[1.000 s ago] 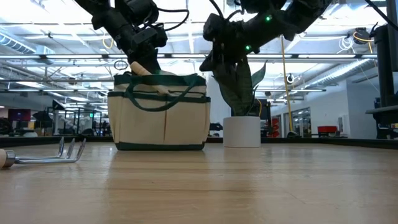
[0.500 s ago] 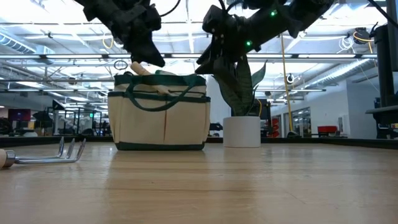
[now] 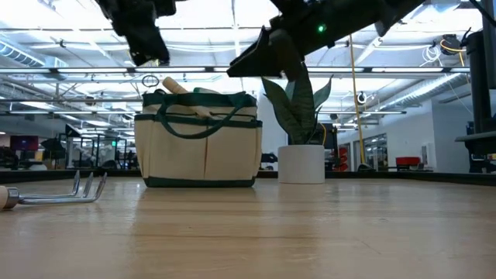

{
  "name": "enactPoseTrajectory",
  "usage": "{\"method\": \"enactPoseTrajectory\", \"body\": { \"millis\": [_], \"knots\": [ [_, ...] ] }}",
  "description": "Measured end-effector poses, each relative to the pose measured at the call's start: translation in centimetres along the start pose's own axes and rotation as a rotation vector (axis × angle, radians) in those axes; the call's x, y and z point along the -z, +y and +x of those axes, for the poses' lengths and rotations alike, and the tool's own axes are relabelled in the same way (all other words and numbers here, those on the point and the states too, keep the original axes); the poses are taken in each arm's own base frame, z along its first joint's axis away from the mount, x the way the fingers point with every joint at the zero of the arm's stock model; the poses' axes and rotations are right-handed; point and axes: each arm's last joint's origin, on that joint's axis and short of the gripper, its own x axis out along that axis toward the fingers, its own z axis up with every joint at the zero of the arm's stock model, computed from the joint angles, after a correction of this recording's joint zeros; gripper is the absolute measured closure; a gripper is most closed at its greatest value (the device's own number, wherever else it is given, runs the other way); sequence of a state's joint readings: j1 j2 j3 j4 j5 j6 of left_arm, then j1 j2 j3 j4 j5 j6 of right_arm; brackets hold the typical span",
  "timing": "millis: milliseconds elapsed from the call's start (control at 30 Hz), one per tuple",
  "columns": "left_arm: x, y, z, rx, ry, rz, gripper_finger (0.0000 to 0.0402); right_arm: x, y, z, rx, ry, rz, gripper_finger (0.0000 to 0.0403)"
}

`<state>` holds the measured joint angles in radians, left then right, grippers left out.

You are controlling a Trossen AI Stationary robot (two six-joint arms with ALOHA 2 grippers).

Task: Pick & Place Garden tools in Gardening bag
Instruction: Put the brown hand rake into the white gardening bag

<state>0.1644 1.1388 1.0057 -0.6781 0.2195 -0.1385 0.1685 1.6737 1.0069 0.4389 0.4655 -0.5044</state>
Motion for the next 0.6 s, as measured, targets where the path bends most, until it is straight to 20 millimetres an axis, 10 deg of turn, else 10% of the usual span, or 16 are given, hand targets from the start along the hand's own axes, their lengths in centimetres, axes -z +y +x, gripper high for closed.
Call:
{"method": "enactPoseTrajectory", "body": {
  "millis": [600],
  "knots": [
    [10.2, -8.7, 4.1, -0.163, 0.184, -0.418, 0.0355, -0.6, 1.0, -0.6, -0.025, -0.018, -0.033, 0.0232]
  ]
}}
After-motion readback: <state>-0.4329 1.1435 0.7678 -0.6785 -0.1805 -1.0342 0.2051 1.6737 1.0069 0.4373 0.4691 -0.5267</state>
